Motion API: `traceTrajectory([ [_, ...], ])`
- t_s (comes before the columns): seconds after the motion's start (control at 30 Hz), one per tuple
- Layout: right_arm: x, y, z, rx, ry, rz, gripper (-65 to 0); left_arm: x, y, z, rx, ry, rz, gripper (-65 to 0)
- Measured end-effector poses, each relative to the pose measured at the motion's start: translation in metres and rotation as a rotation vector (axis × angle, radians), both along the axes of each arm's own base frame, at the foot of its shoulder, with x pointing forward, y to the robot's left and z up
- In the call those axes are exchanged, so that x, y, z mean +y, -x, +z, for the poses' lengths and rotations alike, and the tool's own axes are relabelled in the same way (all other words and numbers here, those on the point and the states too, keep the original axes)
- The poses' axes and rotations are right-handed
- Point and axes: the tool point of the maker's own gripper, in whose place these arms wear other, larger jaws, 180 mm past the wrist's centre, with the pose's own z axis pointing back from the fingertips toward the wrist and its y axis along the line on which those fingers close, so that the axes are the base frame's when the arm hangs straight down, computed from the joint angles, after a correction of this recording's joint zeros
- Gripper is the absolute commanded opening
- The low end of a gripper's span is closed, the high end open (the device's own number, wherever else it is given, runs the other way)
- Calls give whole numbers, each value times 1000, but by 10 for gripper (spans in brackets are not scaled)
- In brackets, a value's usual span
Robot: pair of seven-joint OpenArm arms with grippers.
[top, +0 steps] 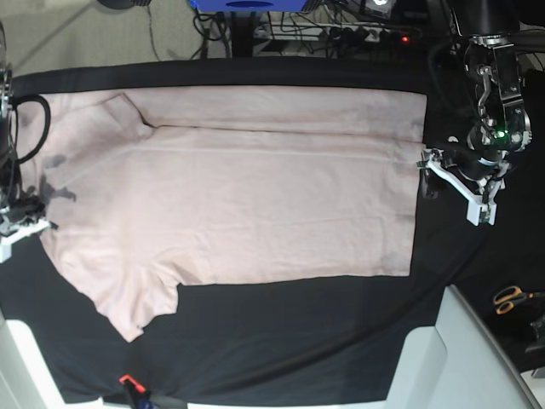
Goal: Fold the T-shirt properly
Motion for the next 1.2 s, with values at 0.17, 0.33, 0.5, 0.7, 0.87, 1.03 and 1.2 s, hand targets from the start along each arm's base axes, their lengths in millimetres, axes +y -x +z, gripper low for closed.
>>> traceTrajectory([
  [0.17,8,1,3,-16,6,40,-648,-1,0,0,-1,3,0,-209],
  [0.33,12,8,5,-11,10,68,-650,0,0,0,0,-2,0,-209],
  [0.5,1,15,25,-40,21,32,-650,0,0,0,1,-1,0,-209],
  [0.7,1,26,47,-27,5,45,-650,-1,0,0,2,-1,-3,-209],
  [0.87,5,40,61,23,-21,50,-650,-1,-8,3,-15,2,-3,-209],
  [1.03,19,63,66,86,-89,30,-650,-1,-7,-1,-4,7,2,-209],
  [1.2,31,84,62,151,-145,15,-642,-1,-8,-1,-7,10,3,-209],
])
